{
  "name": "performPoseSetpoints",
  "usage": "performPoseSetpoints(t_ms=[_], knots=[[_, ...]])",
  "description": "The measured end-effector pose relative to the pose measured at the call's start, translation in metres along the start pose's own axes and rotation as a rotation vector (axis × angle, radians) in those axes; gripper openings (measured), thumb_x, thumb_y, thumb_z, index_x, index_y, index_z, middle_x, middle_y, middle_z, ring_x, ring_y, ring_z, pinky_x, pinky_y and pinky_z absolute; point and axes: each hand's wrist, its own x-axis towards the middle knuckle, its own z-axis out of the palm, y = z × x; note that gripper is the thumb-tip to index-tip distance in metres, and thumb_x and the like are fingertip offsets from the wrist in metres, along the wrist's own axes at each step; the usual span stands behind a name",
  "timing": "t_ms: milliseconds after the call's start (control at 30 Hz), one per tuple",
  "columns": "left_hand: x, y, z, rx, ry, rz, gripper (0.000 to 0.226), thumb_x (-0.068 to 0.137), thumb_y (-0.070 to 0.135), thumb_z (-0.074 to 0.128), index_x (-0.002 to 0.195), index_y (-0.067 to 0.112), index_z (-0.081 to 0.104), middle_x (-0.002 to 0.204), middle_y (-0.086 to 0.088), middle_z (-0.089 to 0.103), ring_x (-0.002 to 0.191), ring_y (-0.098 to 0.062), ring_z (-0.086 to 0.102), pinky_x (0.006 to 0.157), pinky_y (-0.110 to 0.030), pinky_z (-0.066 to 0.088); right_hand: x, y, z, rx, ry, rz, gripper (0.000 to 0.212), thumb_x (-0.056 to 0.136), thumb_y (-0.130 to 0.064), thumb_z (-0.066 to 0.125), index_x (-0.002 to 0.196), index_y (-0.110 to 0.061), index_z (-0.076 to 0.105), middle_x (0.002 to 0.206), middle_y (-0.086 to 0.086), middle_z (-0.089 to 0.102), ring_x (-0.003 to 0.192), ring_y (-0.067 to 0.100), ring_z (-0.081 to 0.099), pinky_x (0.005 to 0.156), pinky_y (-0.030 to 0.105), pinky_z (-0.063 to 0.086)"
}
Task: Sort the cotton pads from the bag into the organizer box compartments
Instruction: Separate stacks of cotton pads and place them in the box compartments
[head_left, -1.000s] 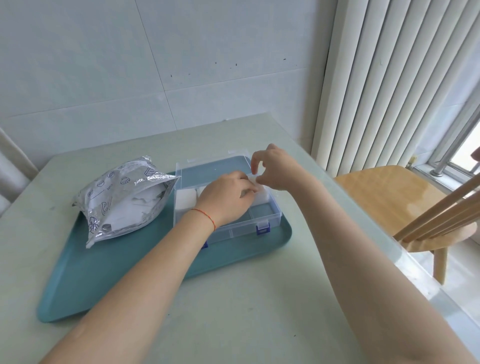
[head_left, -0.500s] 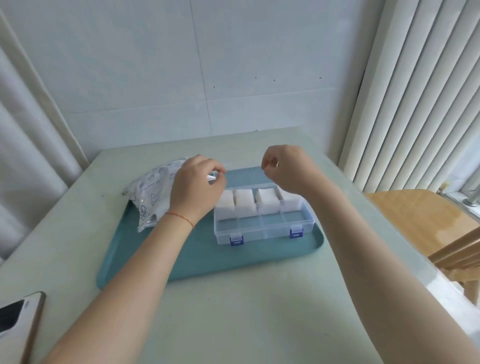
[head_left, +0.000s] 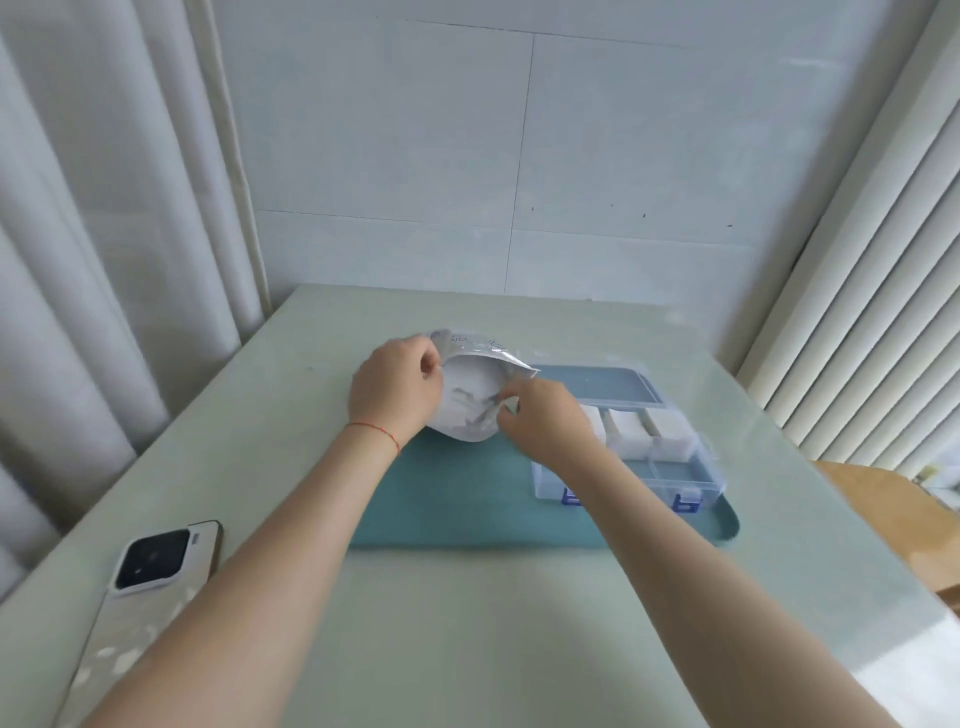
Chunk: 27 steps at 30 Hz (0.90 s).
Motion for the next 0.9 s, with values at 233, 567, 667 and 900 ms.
performPoseSetpoints(t_ms=[233,567,667,900], knots=[[0.007,-0.005,0.006,-0.461,-0.113,-0.205,0.009,0.088,0.024,0.061,0.080,0.026,0.058,0.082,0.006,0.065,0.071,-0.019,0.058,0.072,-0.031,0.046,0.021,-0.017,0.016,-0.211,0.064,0.032,0.039,0.095,-0.039,0.056,0.125,-0.016,0.049,0.105,0.005,0.066,0.094,0.030,0.064,0.064,0.031,0.041],[0.011,0.001,0.001,-0.635,-0.212,-0.272,0.007,0.092,0.020,0.062,0.087,0.016,0.058,0.073,-0.009,0.062,0.056,-0.024,0.057,0.058,-0.039,0.056,0.036,-0.013,0.022,-0.604,0.119,-0.095,0.026,0.087,-0.011,0.063,0.112,-0.013,0.058,0.096,0.000,0.069,0.079,0.024,0.064,0.048,0.023,0.024],[0.012,-0.001,0.003,-0.601,-0.204,-0.277,0.006,0.091,0.021,0.061,0.088,0.016,0.058,0.070,-0.007,0.062,0.049,-0.024,0.056,0.058,-0.038,0.055,0.038,-0.013,0.019,-0.399,0.129,-0.078,0.020,0.091,-0.014,0.055,0.110,-0.017,0.061,0.099,0.003,0.068,0.086,0.028,0.064,0.062,0.026,0.036],[0.016,-0.002,0.014,-0.520,-0.149,-0.274,0.010,0.088,0.029,0.062,0.080,0.025,0.057,0.070,-0.001,0.062,0.060,-0.024,0.056,0.074,-0.043,0.054,0.033,-0.008,0.000,0.373,0.027,0.065,0.018,0.084,-0.029,0.072,0.085,-0.011,0.070,0.068,-0.007,0.057,0.064,0.012,0.052,0.056,0.021,0.040]])
